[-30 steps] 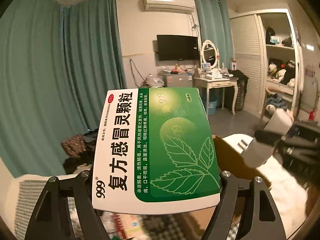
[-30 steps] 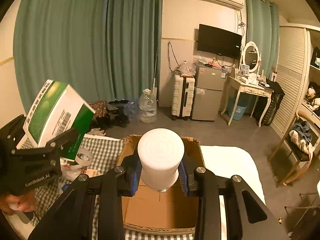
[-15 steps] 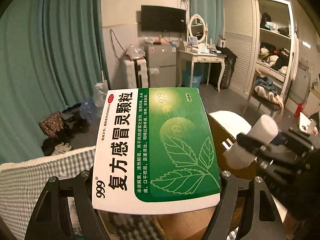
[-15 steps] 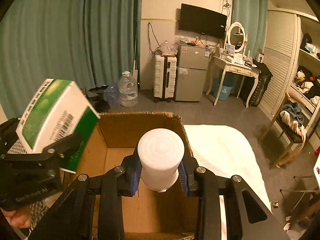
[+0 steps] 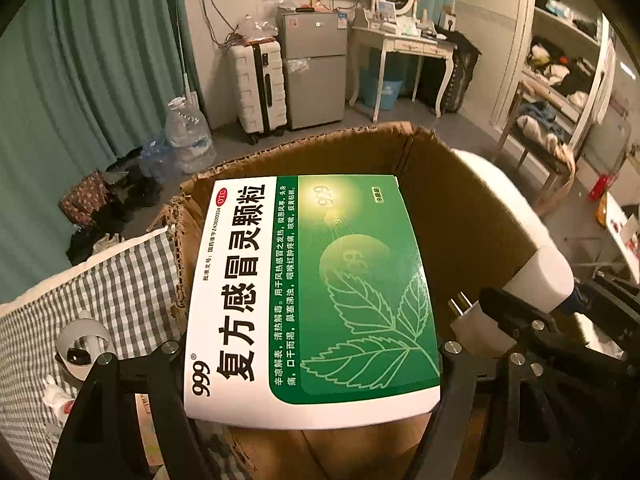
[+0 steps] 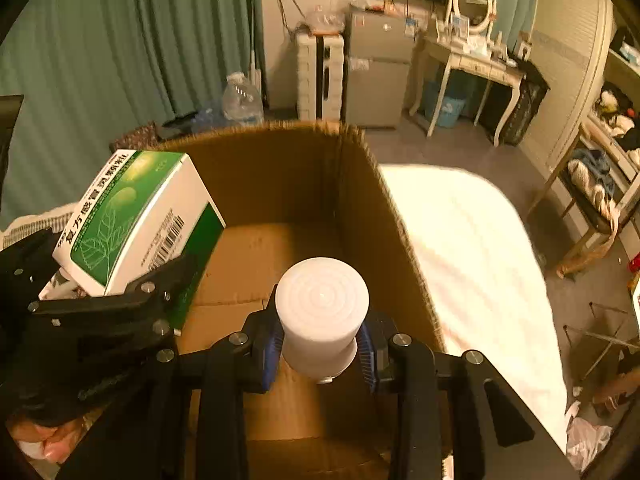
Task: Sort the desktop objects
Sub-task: 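Carry the green box and white container over the cardboard box with both tools, then open the left tool to drop the green box while the right tool drops the container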
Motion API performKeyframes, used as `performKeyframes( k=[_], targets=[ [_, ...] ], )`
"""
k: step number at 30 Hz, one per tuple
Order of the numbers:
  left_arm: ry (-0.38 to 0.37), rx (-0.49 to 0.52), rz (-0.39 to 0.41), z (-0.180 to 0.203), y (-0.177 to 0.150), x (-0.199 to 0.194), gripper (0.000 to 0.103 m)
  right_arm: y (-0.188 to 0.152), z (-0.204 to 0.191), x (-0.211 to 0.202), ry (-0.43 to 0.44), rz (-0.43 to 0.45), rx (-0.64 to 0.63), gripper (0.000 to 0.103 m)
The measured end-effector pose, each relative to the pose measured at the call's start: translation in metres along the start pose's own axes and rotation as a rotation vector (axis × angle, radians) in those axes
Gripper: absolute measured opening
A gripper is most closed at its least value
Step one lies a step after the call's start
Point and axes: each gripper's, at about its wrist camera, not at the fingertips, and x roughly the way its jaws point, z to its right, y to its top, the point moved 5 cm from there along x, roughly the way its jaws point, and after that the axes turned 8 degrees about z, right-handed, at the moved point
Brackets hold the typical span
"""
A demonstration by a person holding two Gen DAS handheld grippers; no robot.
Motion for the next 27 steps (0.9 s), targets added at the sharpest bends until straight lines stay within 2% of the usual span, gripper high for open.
performKeyframes(
  k=[2, 9, 12, 13, 15, 16, 22, 27],
  targets=[
    [0.002, 0.024, -0.012, 0.003, -0.005, 0.001, 0.078, -0.009, 0.0, 0.003, 0.006, -0.037, 0.007, 0.032],
    [-0.011, 0.048, -0.016, 0.013, 0.006, 0.001, 0.082, -0.022, 0.008, 0.004, 0.041, -0.078, -0.008, 0.032],
    [-0.013, 0.063, 0.008, 0.015, 0.011, -0.006, 0.087, -0.02, 0.01, 0.0, 0.059, -0.055, 0.003, 0.035],
    [-0.016, 0.06, 0.011, 0.013, 0.013, -0.008, 0.089, -0.019, 0.008, -0.002, 0.065, -0.047, -0.004, 0.037],
    [-0.025, 0.047, 0.036, 0.013, 0.02, -0.015, 0.09, -0.012, 0.007, -0.01, 0.062, -0.014, -0.017, 0.049],
    [-0.023, 0.044, 0.045, 0.011, 0.023, -0.017, 0.091, -0.009, 0.006, -0.013, 0.061, 0.006, -0.019, 0.051],
    [-0.007, -0.001, 0.097, -0.008, 0.042, -0.038, 0.091, 0.008, 0.001, -0.035, 0.05, 0.08, 0.009, 0.052],
    [0.02, -0.043, 0.138, -0.03, 0.056, -0.059, 0.091, 0.021, 0.0, -0.044, 0.03, 0.097, 0.042, 0.052]
  ],
)
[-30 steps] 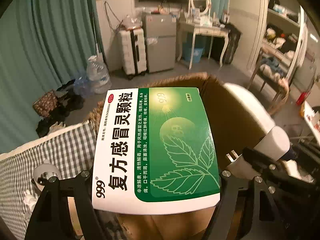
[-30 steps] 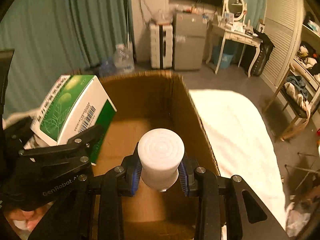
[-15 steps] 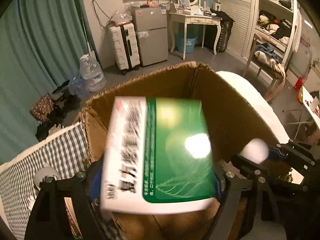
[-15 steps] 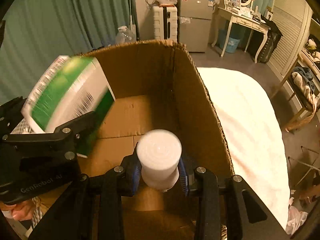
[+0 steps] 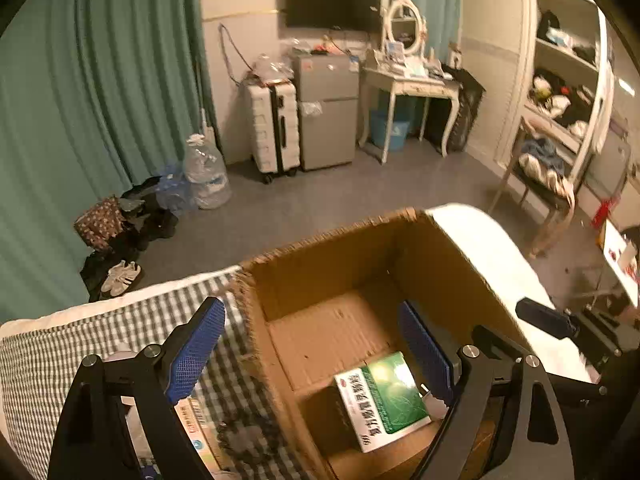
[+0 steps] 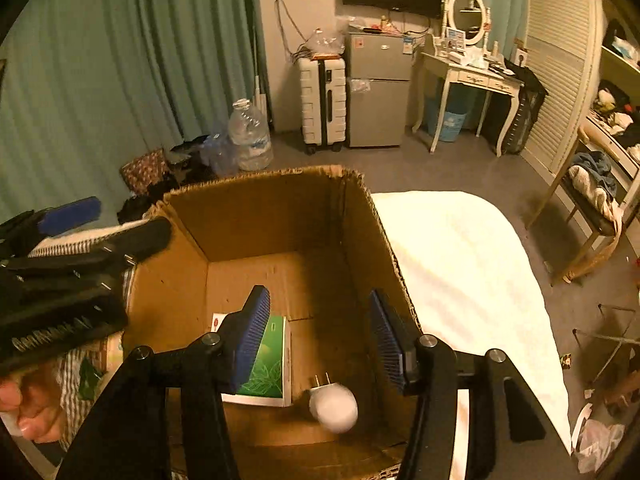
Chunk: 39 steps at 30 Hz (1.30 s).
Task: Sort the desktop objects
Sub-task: 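Open the left tool to drop the green box while the right tool drops the container, then move both tools back over the cluttered bed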
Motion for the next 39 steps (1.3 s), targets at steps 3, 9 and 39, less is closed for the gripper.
performKeyframes(
  k=[3, 9, 39],
  targets=[
    [0.014, -0.028, 0.028, -0.015, 0.008, -0.013, 0.093, 0.01, 0.0, -0.005, -0.01, 0.017, 0.01, 0.052],
    [0.053, -0.074, 0.095, -0.052, 0.021, -0.043, 0.096, 0.029, -0.008, -0.018, -0.019, 0.055, 0.036, 0.056],
    [0.341, -0.217, 0.231, -0.283, -0.029, -0.161, 0.103, 0.064, -0.194, -0.049, 0.169, 0.179, -0.076, 0.067]
  ],
)
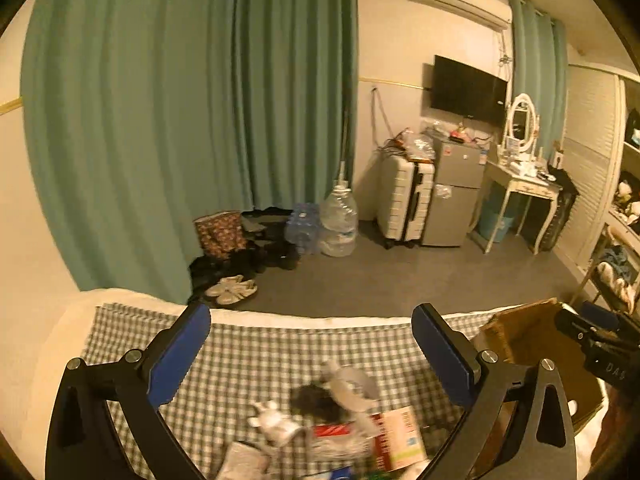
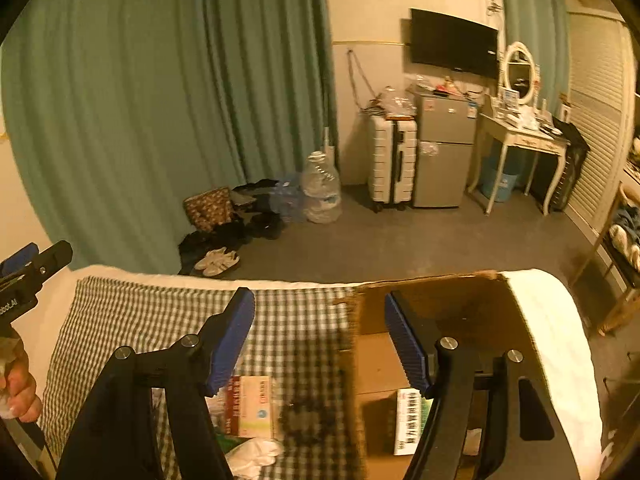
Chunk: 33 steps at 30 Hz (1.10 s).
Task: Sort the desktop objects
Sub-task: 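Move both tools back over the cluttered bed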
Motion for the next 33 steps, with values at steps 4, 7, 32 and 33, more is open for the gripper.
performKeyframes(
  k=[4, 7, 32, 33],
  targets=[
    [0.03, -0.007, -0.007, -0.03, -0.008, -0.001, 0.103, -0.01, -0.029, 0.007, 0.038, -0.019, -0.007, 0.068],
    [0.053, -0.019, -0.015, -0.047, -0.014, -0.001, 0.103, -0.016, -0.049, 0.014, 0.059, -0.031, -0.029, 0.068],
    [0.056, -0.003, -0.243, -0.087, -0.169, 0.038, 0.103, -0.136, -0.098, 0.105, 0.048, -0.28, -0.116, 0.07],
    [0.059, -0.011, -0.265, -0.09, -0.179, 0.04, 0.103, -0.145, -0.098, 0.108, 0.04, -0.301, -0.122, 0.07]
  ],
)
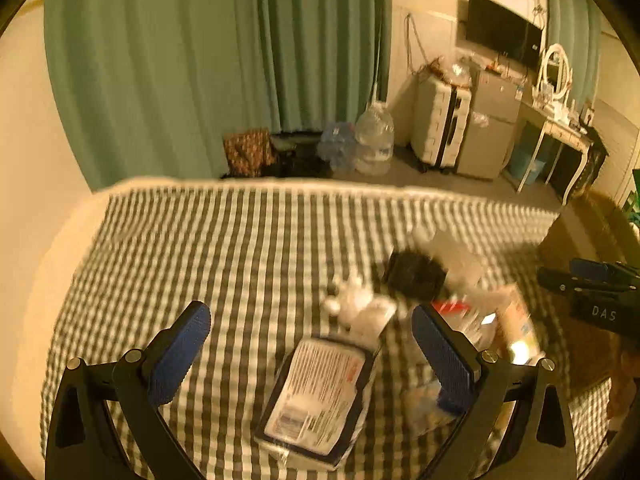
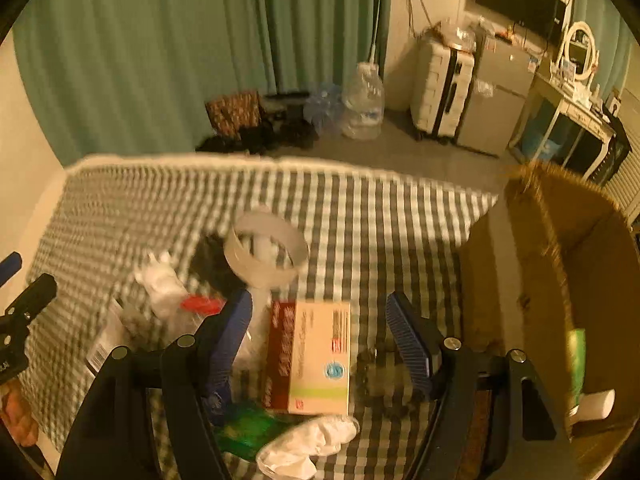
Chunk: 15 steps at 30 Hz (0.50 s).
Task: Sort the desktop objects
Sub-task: 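Move both tools back over the cluttered bed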
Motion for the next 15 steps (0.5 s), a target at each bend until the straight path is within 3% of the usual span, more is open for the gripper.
performKeyframes(
  k=[5, 9, 15],
  targets=[
    [0.008, -0.067, -0.07, -0.015, -0.035, 0.016, 0.103, -0.036, 0.004, 0.024, -0.029, -0.084, -0.023, 0.07],
    [-0.001, -0.021, -0.068, -0.012, -0.051, 0.016, 0.103, -0.059, 0.011, 0.036, -0.038, -0.146, 0.02, 0.07],
    [-0.031, -0.022, -0.12, -0.007, -0.073, 0.03, 0.103, -0.064, 0.0, 0.044, -0.015, -0.146, -0.031, 0.069]
  ],
)
